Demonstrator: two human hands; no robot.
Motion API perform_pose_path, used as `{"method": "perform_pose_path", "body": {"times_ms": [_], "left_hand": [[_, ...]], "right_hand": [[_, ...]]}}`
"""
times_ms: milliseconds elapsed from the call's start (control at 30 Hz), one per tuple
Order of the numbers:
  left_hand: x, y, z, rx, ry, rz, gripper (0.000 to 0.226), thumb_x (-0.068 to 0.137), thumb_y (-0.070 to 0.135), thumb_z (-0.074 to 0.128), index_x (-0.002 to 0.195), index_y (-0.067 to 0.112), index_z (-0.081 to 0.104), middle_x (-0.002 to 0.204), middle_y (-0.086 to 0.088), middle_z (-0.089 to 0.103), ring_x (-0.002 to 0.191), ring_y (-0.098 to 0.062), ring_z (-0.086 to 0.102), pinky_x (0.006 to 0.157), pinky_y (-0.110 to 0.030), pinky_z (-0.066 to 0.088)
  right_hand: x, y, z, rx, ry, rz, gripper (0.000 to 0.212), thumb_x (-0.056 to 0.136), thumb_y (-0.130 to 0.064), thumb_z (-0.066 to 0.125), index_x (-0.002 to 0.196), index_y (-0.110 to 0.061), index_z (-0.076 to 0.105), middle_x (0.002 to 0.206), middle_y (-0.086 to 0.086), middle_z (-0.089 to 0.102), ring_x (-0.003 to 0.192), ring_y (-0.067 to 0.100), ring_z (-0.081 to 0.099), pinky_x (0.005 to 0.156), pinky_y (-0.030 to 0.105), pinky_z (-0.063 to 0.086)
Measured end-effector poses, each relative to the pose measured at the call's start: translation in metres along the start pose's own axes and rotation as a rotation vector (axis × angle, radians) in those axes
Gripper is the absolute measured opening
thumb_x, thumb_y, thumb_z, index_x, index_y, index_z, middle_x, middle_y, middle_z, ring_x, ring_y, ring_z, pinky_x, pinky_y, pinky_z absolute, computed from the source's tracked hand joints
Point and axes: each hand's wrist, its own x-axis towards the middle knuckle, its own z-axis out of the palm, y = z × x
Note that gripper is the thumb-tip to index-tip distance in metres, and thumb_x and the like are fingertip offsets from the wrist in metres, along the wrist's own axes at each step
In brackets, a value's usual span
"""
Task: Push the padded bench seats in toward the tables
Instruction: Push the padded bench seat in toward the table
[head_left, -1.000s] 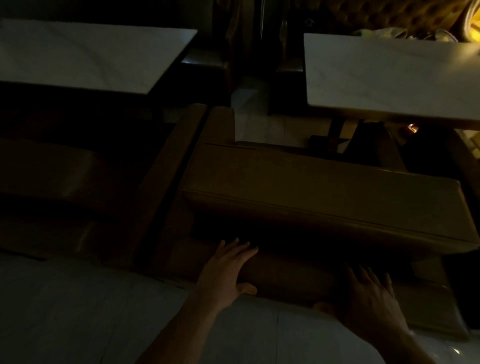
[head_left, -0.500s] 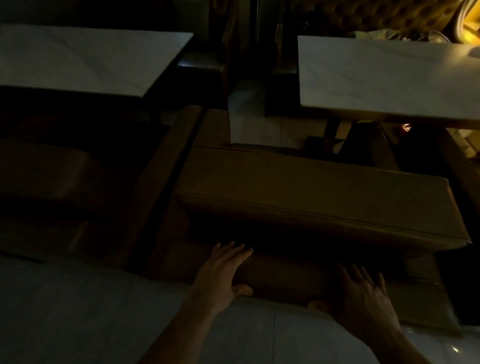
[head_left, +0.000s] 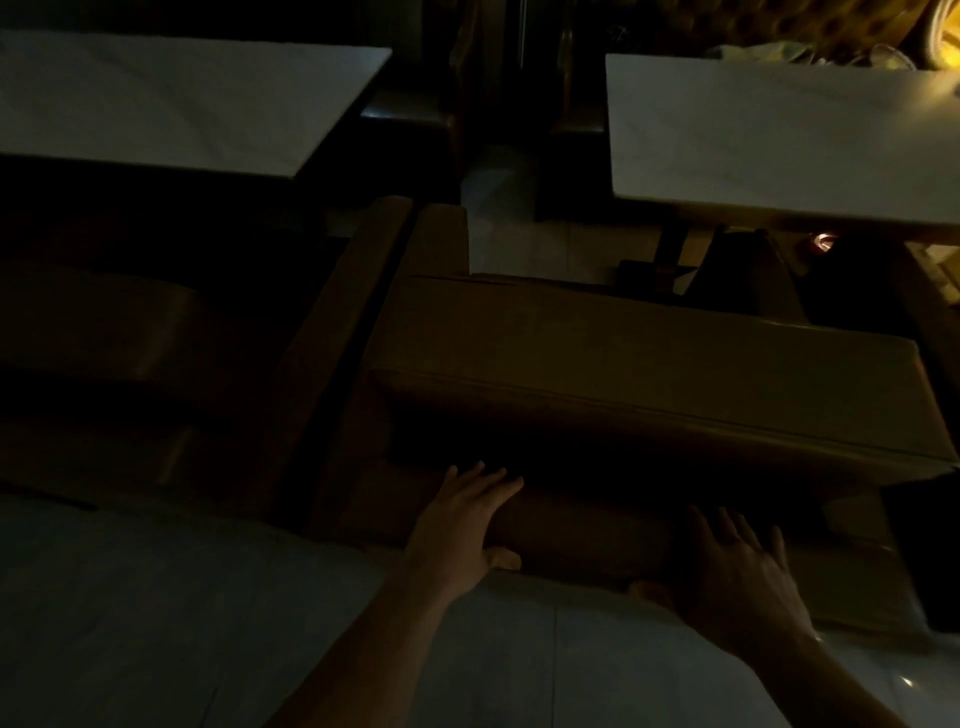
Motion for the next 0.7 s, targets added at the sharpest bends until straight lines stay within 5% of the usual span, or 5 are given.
{"method": "perform_pose_path", "body": {"times_ms": [233,333,533,700], "left_hand": [[-0.008,0.012,-0.010,0.138,-0.046,-0.030,0.098,0.080,0.061,0.066,0.155,0.033,0.009,0.164,0.004,0.009,0.150,-0.018,-0.001,0.122,-0.042,-0.005],[-0.025,0.014,-0.018,0.117,-0.012,-0.034,0.096,0.081,0.066,0.060,0.155,0.032,0.008,0.164,0.005,0.010,0.150,-0.016,0.001,0.122,-0.041,-0.003],[-0.072,0.014,-0.047,0.058,-0.005,-0.036,0.093,0.083,0.069,0.055,0.155,0.032,0.011,0.164,0.007,0.012,0.150,-0.014,0.004,0.122,-0.041,0.002],[-0.099,0.018,-0.083,0.101,0.010,-0.022,0.095,0.080,0.076,0.050,0.155,0.033,0.011,0.164,0.005,0.012,0.150,-0.017,0.004,0.122,-0.045,0.003]], "right_hand": [[-0.013,-0.013,-0.001,0.081,-0.001,0.023,0.124,0.064,-0.097,0.029,0.159,-0.026,-0.007,0.168,0.011,-0.005,0.154,0.033,-0.007,0.124,0.055,0.008],[-0.029,-0.023,-0.006,0.154,0.032,0.011,0.121,0.062,-0.096,0.020,0.159,-0.028,-0.003,0.169,0.007,0.000,0.155,0.029,-0.003,0.125,0.050,0.012],[-0.070,-0.044,-0.016,0.194,0.083,0.033,0.106,0.080,-0.087,0.035,0.160,-0.028,0.000,0.169,0.005,0.002,0.155,0.026,0.001,0.125,0.048,0.014],[-0.102,-0.062,-0.042,0.187,0.111,0.046,0.110,0.073,-0.093,0.030,0.159,-0.033,-0.004,0.169,0.004,-0.001,0.155,0.025,0.000,0.125,0.048,0.013]]}}
